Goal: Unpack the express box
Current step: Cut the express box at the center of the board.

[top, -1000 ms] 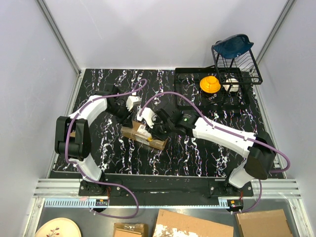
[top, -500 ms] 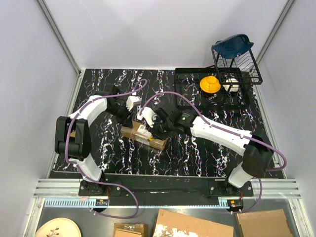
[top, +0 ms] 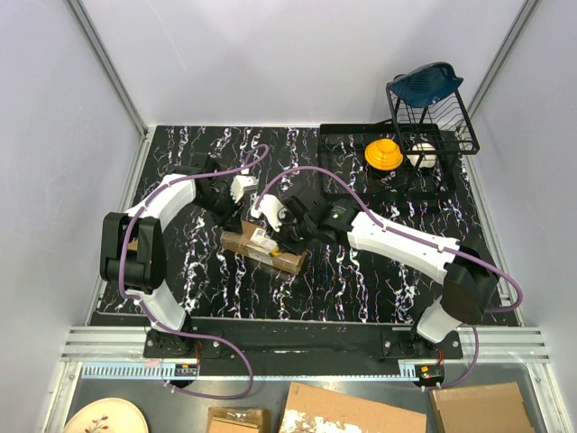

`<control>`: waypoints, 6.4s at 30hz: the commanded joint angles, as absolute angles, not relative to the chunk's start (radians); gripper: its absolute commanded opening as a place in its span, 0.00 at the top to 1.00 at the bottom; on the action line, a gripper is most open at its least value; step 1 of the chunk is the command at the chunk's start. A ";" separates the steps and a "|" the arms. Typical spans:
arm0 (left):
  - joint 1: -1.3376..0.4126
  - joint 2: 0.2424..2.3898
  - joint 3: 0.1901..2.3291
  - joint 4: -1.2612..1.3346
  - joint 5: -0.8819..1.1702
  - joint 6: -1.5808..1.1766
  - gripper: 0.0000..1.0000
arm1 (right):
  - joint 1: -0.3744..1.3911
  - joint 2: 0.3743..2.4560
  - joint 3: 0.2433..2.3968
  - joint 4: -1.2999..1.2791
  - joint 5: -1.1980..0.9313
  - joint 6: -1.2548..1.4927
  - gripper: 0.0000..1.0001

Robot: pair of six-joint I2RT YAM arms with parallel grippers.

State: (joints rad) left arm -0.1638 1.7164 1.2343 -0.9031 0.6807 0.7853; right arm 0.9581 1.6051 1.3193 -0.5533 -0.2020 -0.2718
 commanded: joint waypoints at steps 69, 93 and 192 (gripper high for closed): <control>-0.186 1.773 1.178 -0.831 0.597 0.835 0.69 | 0.937 1.572 1.315 -0.545 -0.209 -0.264 1.00; -0.179 1.763 1.170 -0.831 0.607 0.842 0.69 | 0.934 1.672 1.385 -0.591 -0.164 -0.256 1.00; -0.172 1.787 1.166 -0.836 0.604 0.862 0.70 | 0.914 1.686 1.365 -0.474 -0.218 -0.206 1.00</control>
